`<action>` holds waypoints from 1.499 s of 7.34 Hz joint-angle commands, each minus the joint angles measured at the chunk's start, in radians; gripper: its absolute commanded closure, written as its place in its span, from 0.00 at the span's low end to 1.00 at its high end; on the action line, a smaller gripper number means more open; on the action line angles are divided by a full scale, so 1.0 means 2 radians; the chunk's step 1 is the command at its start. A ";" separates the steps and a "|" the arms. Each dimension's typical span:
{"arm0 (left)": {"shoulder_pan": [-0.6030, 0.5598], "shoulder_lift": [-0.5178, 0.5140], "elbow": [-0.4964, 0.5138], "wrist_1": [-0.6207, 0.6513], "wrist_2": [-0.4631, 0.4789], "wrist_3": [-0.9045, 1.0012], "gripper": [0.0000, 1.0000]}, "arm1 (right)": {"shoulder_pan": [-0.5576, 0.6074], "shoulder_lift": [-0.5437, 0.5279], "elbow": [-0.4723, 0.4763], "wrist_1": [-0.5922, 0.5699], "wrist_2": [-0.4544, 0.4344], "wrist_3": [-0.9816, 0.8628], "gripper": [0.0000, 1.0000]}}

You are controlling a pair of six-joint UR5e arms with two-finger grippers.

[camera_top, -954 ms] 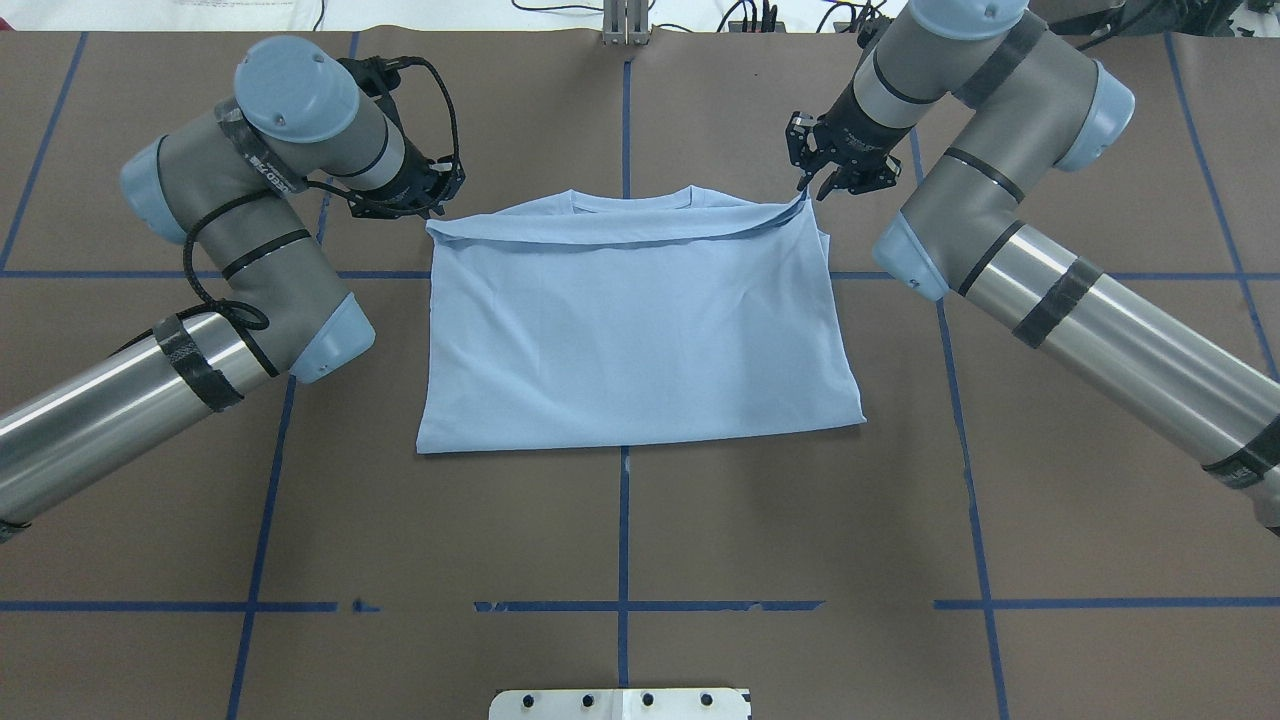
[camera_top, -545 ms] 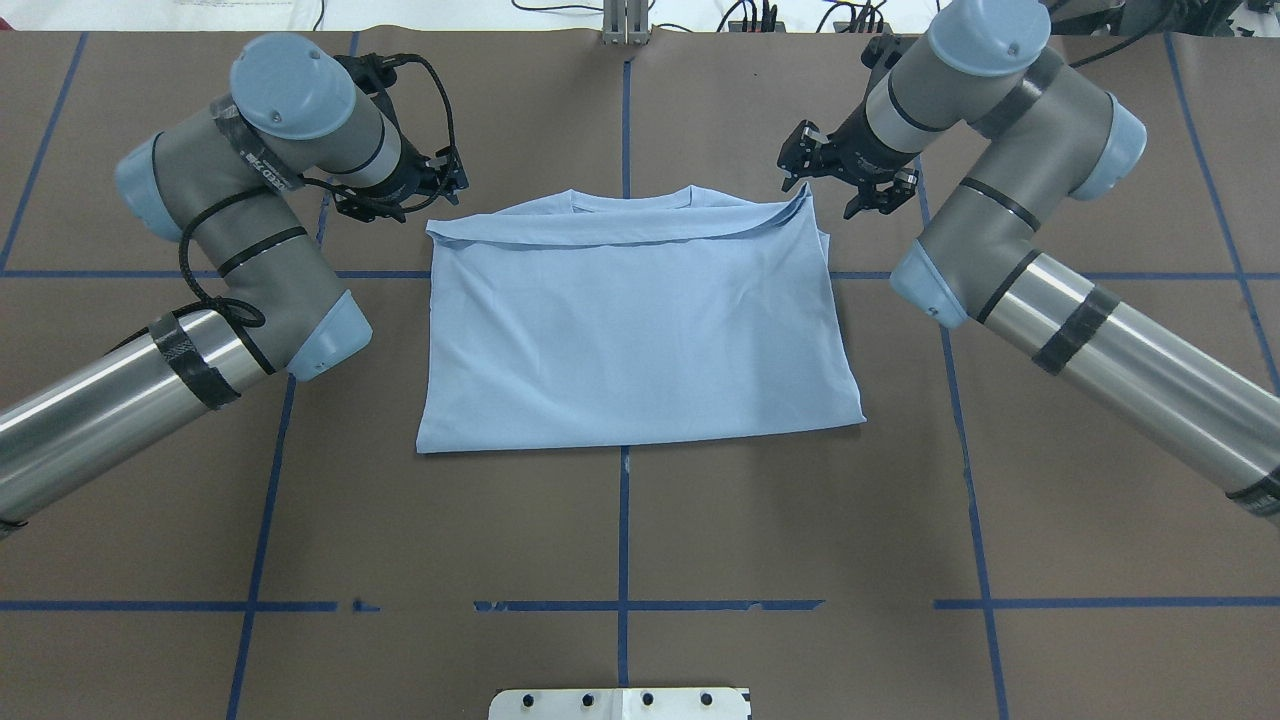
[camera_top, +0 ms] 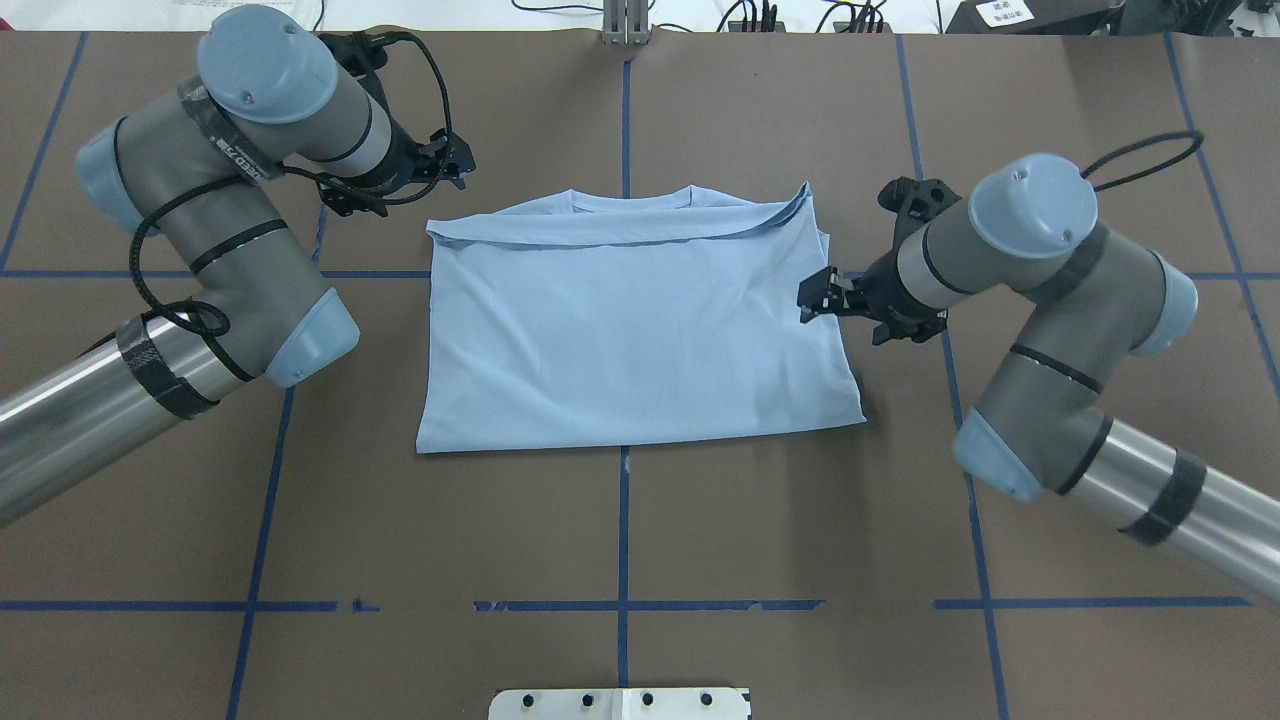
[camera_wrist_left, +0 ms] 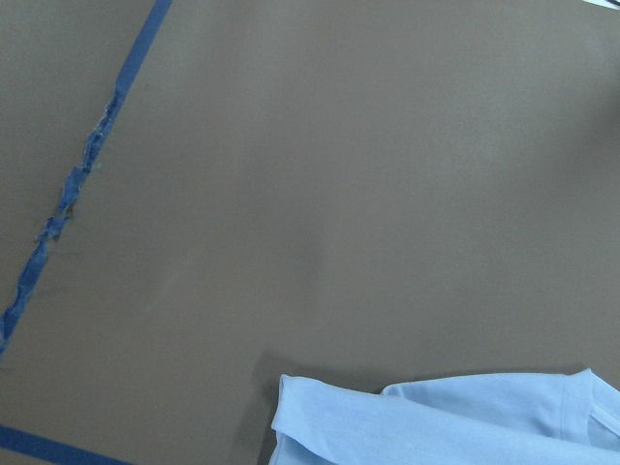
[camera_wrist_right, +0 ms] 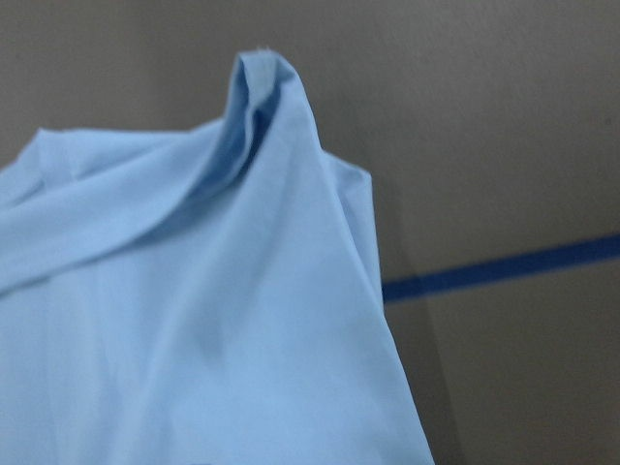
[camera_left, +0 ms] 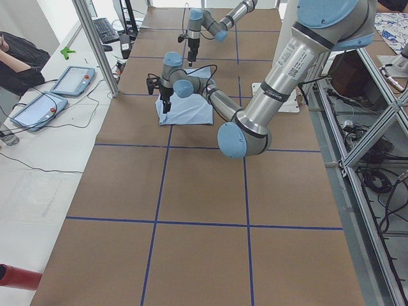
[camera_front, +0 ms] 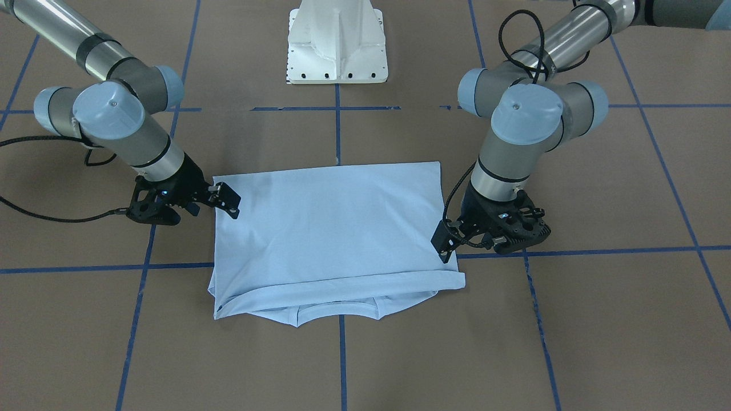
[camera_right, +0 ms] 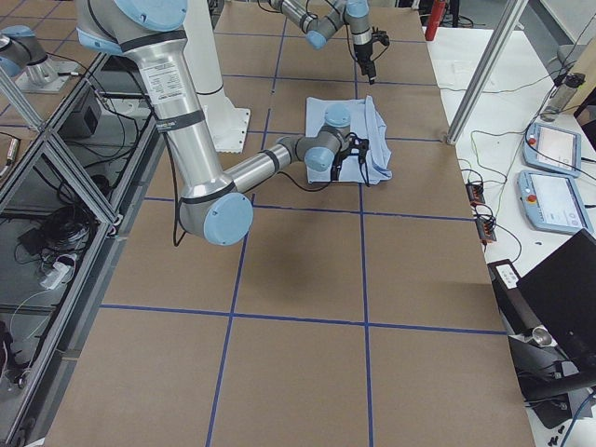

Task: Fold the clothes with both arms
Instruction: 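Move the right gripper to the folded bundle's corner nearest the robot and grasp it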

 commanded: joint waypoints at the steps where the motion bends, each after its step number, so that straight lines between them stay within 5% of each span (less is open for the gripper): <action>1: 0.000 0.003 -0.019 0.012 0.001 -0.003 0.00 | -0.039 -0.042 0.050 -0.022 -0.027 0.000 0.01; 5: 0.000 0.003 -0.024 0.012 0.001 -0.003 0.00 | -0.052 -0.037 0.035 -0.024 -0.027 -0.001 0.13; 8: 0.001 0.011 -0.028 0.011 0.001 -0.003 0.00 | -0.049 -0.038 0.038 -0.024 -0.022 -0.001 0.93; 11: 0.001 0.011 -0.028 0.010 0.001 -0.003 0.00 | -0.047 -0.048 0.054 -0.024 -0.022 -0.001 1.00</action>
